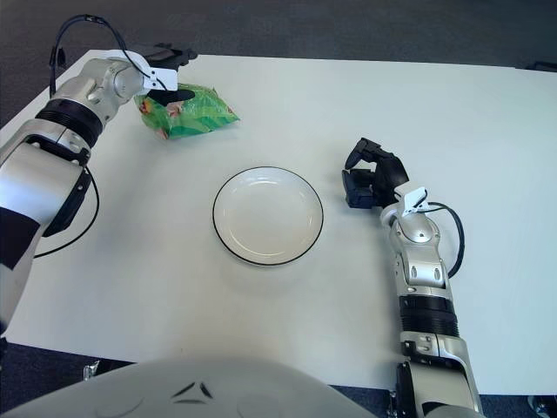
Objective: Put the snack into the plate.
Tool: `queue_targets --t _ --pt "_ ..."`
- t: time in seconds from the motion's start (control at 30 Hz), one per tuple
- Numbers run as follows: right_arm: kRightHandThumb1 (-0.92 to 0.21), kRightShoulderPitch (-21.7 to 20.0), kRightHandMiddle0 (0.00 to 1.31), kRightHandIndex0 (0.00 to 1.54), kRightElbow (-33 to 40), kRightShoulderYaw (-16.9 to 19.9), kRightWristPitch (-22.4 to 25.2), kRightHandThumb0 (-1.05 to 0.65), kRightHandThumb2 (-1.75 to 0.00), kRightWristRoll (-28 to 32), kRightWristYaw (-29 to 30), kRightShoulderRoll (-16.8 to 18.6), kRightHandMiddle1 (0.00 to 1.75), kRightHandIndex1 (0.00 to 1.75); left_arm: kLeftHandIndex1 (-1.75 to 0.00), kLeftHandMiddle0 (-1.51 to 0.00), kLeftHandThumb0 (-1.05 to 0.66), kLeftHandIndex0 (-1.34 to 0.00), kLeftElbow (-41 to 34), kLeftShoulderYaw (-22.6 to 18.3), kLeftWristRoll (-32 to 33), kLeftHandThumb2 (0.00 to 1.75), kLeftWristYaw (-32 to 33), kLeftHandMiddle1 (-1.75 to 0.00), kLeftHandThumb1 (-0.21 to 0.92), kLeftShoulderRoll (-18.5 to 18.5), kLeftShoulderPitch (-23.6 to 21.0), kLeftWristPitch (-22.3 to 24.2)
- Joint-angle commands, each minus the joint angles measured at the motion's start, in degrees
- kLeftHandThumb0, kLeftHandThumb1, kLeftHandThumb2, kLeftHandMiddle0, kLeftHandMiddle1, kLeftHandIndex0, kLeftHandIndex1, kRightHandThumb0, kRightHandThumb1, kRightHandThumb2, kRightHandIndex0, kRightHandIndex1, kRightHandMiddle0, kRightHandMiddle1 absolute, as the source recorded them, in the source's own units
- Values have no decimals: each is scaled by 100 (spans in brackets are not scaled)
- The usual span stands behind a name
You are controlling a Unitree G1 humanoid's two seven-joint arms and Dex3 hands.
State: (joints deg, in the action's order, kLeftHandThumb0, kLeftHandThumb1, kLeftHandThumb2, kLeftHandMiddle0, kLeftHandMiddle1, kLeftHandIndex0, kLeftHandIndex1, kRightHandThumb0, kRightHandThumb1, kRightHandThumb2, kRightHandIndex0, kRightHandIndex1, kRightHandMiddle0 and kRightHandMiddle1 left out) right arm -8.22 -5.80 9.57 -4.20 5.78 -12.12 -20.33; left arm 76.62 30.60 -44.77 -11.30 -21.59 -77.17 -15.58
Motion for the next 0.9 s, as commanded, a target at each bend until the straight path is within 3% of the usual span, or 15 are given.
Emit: queue_targets --t 0.0,0.5,0.77,0.87 --pt "-37 170 57 126 -18 -61 184 -47 -126 -9 -74 50 175 175 -2 0 -105 0 68 98 -36 92 -231 0 92 28 -63 137" --pt "-38 181 57 125 65 -38 324 -46 -125 -20 -107 24 175 175 0 0 -105 0 33 75 197 95 -1144 0 92 40 -35 469" --pt "-37 120 58 126 -90 -23 251 -47 -126 -42 -119 9 175 175 -1 0 -105 -1 -48 275 29 97 -644 0 92 54 220 607" --pt "-36 108 58 126 -143 -19 209 -47 -127 -33 -135 13 175 175 -1 0 -105 -1 14 390 -88 97 -102 0 92 165 414 847"
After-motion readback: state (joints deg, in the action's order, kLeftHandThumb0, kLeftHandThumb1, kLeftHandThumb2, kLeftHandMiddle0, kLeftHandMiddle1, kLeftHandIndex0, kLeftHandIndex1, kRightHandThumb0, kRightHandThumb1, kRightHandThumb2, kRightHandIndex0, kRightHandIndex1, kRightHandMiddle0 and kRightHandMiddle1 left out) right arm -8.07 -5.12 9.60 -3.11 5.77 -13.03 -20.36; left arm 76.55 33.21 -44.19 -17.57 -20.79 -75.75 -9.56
